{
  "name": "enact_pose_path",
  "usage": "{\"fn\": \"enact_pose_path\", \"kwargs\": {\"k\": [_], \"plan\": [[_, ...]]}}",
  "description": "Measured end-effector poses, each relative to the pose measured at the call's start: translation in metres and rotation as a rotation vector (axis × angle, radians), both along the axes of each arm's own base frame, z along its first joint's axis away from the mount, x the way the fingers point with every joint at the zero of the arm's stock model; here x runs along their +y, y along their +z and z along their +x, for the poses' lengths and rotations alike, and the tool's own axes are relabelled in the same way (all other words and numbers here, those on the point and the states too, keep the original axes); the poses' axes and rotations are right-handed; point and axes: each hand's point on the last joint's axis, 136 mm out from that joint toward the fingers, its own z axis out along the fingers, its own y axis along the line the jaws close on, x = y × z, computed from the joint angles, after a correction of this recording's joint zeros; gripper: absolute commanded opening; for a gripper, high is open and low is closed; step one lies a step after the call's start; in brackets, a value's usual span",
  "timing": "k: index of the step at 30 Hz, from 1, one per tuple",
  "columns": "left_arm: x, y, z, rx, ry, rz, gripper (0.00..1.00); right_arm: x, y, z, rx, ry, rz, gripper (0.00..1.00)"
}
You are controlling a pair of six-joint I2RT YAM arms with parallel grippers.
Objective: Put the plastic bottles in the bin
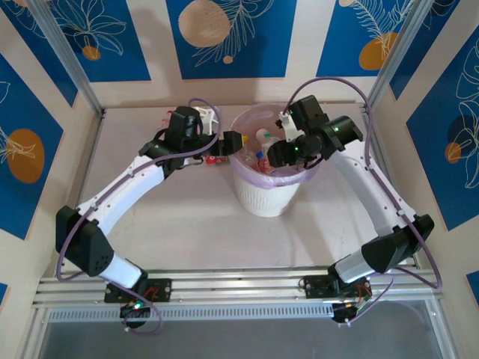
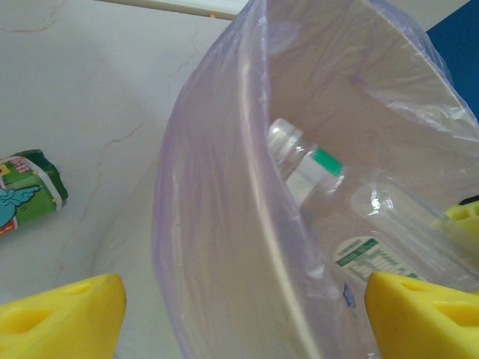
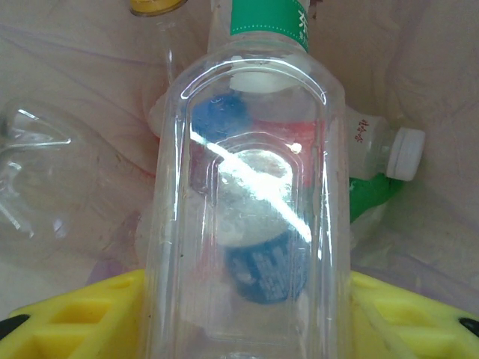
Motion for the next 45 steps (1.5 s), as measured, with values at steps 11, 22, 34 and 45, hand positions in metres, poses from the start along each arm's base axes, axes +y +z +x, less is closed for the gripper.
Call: {"fn": "enact_pose_path", "kwargs": {"k": [11, 22, 34, 45], "plan": [[-0.003, 0.001, 0.004, -0.005, 0.009, 0.011, 0.73, 0.012, -0.019, 0.02, -0.043, 0.002, 0.03, 0.55], [-0.006, 0.001, 0.006, -0.003, 0.006, 0.01, 0.72, 0.009, -0.011, 0.014, -0.011, 0.018, 0.003, 0.78], [-0.006, 0.002, 0.006, -0.005, 0.005, 0.007, 0.7, 0.02, 0.022, 0.04, -0.105, 0.038, 0.036, 0.53], [-0.007, 0.002, 0.006, -0.009, 0.004, 0.005, 0.69, 0.021, 0.002, 0.065, -0.132, 0.015, 0.03, 0.49]]}}
